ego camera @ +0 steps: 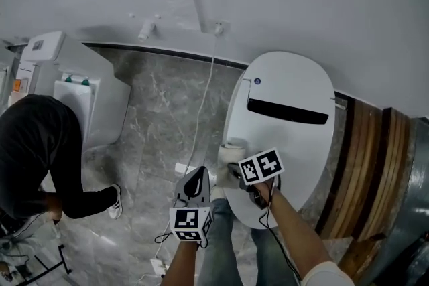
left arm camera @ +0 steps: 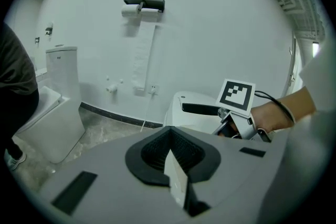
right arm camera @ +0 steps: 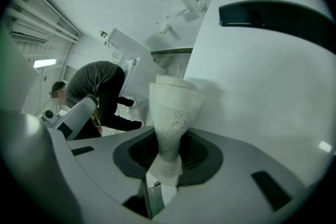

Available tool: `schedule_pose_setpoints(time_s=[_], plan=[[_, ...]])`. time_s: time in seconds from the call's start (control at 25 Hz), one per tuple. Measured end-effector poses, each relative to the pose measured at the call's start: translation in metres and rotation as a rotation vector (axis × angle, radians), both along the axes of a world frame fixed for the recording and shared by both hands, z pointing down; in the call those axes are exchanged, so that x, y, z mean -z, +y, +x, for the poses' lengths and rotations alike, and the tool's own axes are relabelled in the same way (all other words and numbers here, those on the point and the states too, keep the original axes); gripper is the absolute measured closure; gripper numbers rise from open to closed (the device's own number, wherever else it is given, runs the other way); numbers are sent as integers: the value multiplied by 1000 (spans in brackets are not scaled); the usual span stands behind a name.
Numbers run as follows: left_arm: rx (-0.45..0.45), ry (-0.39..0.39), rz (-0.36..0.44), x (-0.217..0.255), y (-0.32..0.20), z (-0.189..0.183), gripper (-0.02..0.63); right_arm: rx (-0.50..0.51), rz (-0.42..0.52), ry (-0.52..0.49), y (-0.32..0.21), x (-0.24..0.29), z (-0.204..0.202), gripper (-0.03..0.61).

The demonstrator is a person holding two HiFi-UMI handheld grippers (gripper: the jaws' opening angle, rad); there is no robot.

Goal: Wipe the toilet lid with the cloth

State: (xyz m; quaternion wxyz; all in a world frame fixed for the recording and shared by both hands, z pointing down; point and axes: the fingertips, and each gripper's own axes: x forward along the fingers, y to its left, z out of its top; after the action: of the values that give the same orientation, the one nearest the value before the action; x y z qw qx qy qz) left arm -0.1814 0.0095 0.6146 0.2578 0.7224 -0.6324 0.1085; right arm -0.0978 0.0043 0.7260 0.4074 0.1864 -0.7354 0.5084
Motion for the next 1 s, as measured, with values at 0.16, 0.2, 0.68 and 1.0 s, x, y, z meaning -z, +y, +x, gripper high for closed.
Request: schedule_pose_setpoints(time_s=[0.16,0.2,0.68,1.0], plan=[[3,12,-11,-4,5,-6,601,-22,7,79,-1,-7,22,486],[0,14,-10,-4,5,-4,601,-43,-4,85,-2,-7,33,486],[-116,32,14,3,-24,88,601,-278,-52,283,2,-9,263,485],[-180,27,6,3,-28,129,601,-395,-32,395,5,-14,358,485]])
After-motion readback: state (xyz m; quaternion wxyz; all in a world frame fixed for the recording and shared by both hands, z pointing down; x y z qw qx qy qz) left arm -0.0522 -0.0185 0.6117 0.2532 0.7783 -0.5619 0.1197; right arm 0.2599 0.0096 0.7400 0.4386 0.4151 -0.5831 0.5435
